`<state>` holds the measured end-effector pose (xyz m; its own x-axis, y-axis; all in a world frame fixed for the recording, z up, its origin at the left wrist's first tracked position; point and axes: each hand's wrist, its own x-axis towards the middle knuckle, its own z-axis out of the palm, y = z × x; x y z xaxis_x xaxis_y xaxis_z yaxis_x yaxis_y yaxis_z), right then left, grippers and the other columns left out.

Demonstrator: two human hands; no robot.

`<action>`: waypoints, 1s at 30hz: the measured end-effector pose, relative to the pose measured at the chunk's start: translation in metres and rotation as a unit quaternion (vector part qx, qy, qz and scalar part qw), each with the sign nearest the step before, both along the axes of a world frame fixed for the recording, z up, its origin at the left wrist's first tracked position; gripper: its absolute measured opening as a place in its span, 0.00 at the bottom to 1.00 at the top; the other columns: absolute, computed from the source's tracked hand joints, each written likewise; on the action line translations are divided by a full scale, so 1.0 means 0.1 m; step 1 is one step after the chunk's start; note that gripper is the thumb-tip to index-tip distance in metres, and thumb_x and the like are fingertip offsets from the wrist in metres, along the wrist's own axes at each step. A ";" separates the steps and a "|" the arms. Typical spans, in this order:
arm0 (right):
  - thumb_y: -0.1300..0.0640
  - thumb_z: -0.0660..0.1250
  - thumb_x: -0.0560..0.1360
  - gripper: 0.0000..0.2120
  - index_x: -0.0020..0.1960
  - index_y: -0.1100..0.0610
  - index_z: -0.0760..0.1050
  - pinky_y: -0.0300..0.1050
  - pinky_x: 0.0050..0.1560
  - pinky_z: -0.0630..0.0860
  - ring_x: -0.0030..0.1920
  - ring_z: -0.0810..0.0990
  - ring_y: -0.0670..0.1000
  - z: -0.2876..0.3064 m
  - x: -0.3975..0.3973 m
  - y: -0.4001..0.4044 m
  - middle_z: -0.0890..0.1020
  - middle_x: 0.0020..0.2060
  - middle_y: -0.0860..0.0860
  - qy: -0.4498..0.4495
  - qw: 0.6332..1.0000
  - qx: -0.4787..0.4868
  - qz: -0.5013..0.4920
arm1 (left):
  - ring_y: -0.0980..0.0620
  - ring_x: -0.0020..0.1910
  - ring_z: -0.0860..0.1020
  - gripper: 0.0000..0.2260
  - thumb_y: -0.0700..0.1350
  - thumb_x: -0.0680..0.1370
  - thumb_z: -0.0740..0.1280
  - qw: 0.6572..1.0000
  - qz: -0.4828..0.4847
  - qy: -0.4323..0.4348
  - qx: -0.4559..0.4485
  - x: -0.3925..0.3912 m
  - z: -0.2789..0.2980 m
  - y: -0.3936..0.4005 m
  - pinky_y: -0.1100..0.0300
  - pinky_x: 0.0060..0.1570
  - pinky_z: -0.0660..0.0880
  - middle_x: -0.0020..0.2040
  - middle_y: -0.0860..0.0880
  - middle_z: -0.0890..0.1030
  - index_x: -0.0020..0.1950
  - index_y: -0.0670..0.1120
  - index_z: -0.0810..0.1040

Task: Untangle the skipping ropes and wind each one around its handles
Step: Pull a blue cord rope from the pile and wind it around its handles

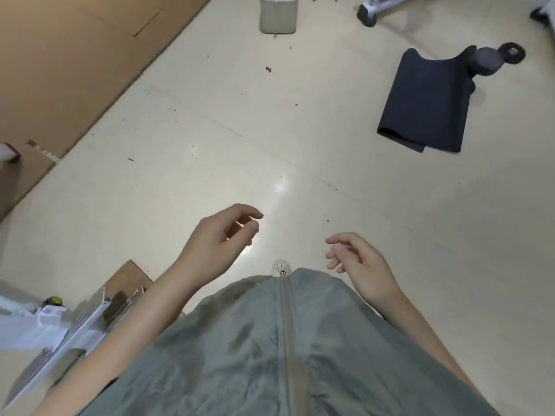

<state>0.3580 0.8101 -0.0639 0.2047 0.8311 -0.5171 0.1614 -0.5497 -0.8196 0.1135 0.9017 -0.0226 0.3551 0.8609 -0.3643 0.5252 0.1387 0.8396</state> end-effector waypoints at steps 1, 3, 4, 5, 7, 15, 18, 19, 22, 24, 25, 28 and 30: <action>0.59 0.60 0.81 0.10 0.51 0.47 0.79 0.45 0.51 0.76 0.43 0.82 0.48 0.03 0.04 0.38 0.83 0.44 0.49 0.002 1.000 0.006 0.011 | 0.56 0.44 0.82 0.07 0.46 0.81 0.64 1.000 0.002 0.006 -0.007 0.01 0.02 0.26 0.71 0.37 0.70 0.48 0.53 0.82 0.54 0.57 0.79; 0.58 0.61 0.81 0.10 0.52 0.47 0.79 0.46 0.52 0.76 0.43 0.82 0.47 0.14 0.08 1.13 0.83 0.45 0.48 0.002 0.999 0.028 0.036 | 0.56 0.44 0.82 0.07 0.46 0.81 0.64 1.000 0.012 0.014 -0.013 0.02 0.04 0.75 0.71 0.37 0.70 0.47 0.54 0.82 0.54 0.57 0.79; 0.57 0.61 0.81 0.09 0.52 0.47 0.79 0.45 0.52 0.75 0.43 0.82 0.47 0.19 0.10 1.50 0.83 0.45 0.48 0.003 0.998 0.039 0.047 | 0.56 0.44 0.82 0.08 0.46 0.81 0.64 0.999 0.022 0.016 -0.016 0.02 0.03 0.99 0.69 0.37 0.71 0.47 0.54 0.83 0.53 0.57 0.79; 0.57 0.61 0.81 0.09 0.52 0.47 0.79 0.44 0.51 0.75 0.43 0.82 0.45 0.23 0.10 1.87 0.83 0.45 0.48 0.004 0.997 0.045 0.058 | 0.55 0.44 0.82 0.08 0.45 0.81 0.64 0.999 0.034 0.017 -0.020 0.02 0.00 1.24 0.67 0.37 0.72 0.47 0.54 0.83 0.53 0.58 0.79; 0.57 0.61 0.80 0.09 0.52 0.47 0.78 0.44 0.51 0.75 0.43 0.82 0.45 0.28 0.11 2.59 0.83 0.45 0.48 0.005 0.995 0.060 0.074 | 0.53 0.43 0.82 0.08 0.44 0.81 0.64 0.998 0.053 0.019 -0.021 0.02 -0.09 1.75 0.64 0.38 0.72 0.46 0.53 0.83 0.53 0.57 0.79; 0.57 0.62 0.80 0.08 0.52 0.48 0.79 0.46 0.52 0.77 0.43 0.83 0.47 0.28 0.28 5.26 0.83 0.44 0.48 -0.014 0.995 0.069 0.075 | 0.53 0.41 0.82 0.08 0.47 0.80 0.65 0.994 0.103 -0.005 -0.046 0.09 -0.45 4.24 0.52 0.46 0.76 0.43 0.55 0.83 0.50 0.61 0.79; 0.59 0.62 0.80 0.08 0.53 0.50 0.79 0.44 0.48 0.77 0.42 0.83 0.50 0.33 0.47 6.02 0.83 0.43 0.49 -0.006 0.997 0.066 0.049 | 0.53 0.41 0.82 0.08 0.47 0.80 0.65 0.995 0.087 -0.017 -0.052 0.26 -0.36 5.26 0.54 0.48 0.76 0.42 0.54 0.83 0.50 0.61 0.79; 0.60 0.62 0.80 0.08 0.53 0.50 0.79 0.43 0.47 0.76 0.42 0.83 0.50 0.34 0.56 6.25 0.83 0.43 0.49 -0.009 0.997 0.059 0.038 | 0.53 0.41 0.82 0.09 0.46 0.81 0.64 0.996 0.074 -0.012 -0.050 0.34 -0.32 5.60 0.54 0.48 0.75 0.42 0.54 0.83 0.50 0.60 0.79; 0.58 0.62 0.81 0.09 0.52 0.49 0.79 0.41 0.46 0.76 0.43 0.83 0.51 0.32 0.87 6.87 0.83 0.43 0.48 -0.013 0.999 0.039 0.004 | 0.54 0.41 0.82 0.08 0.46 0.81 0.64 0.999 0.028 -0.002 -0.035 0.68 -0.21 6.62 0.57 0.43 0.74 0.43 0.54 0.83 0.50 0.59 0.80; 0.57 0.62 0.80 0.09 0.51 0.48 0.79 0.43 0.47 0.77 0.43 0.82 0.51 0.23 1.11 7.28 0.83 0.43 0.48 -0.011 0.999 0.029 -0.021 | 0.54 0.42 0.82 0.07 0.46 0.81 0.64 1.000 0.013 -0.006 -0.024 0.96 -0.16 7.27 0.59 0.41 0.73 0.43 0.54 0.83 0.52 0.56 0.80; 0.58 0.62 0.80 0.09 0.51 0.48 0.79 0.43 0.46 0.78 0.42 0.82 0.52 0.18 1.23 7.51 0.83 0.42 0.48 -0.008 0.999 0.027 -0.033 | 0.54 0.42 0.82 0.07 0.46 0.81 0.63 1.000 0.009 -0.009 -0.019 1.11 -0.15 7.60 0.61 0.39 0.73 0.43 0.53 0.83 0.52 0.56 0.80; 0.59 0.62 0.81 0.09 0.50 0.49 0.80 0.41 0.43 0.76 0.40 0.82 0.52 -0.05 1.63 8.24 0.83 0.41 0.50 0.000 0.998 0.018 -0.068 | 0.52 0.41 0.82 0.07 0.43 0.81 0.63 1.000 -0.004 -0.016 -0.005 1.56 -0.19 8.54 0.64 0.39 0.72 0.43 0.52 0.83 0.52 0.54 0.80; 0.58 0.62 0.81 0.08 0.50 0.50 0.80 0.41 0.44 0.76 0.40 0.82 0.51 -0.16 1.93 8.79 0.83 0.41 0.51 0.011 0.997 0.016 -0.077 | 0.52 0.41 0.82 0.08 0.42 0.81 0.63 1.000 -0.012 -0.010 -0.002 1.88 -0.18 9.16 0.60 0.44 0.74 0.43 0.51 0.83 0.52 0.53 0.80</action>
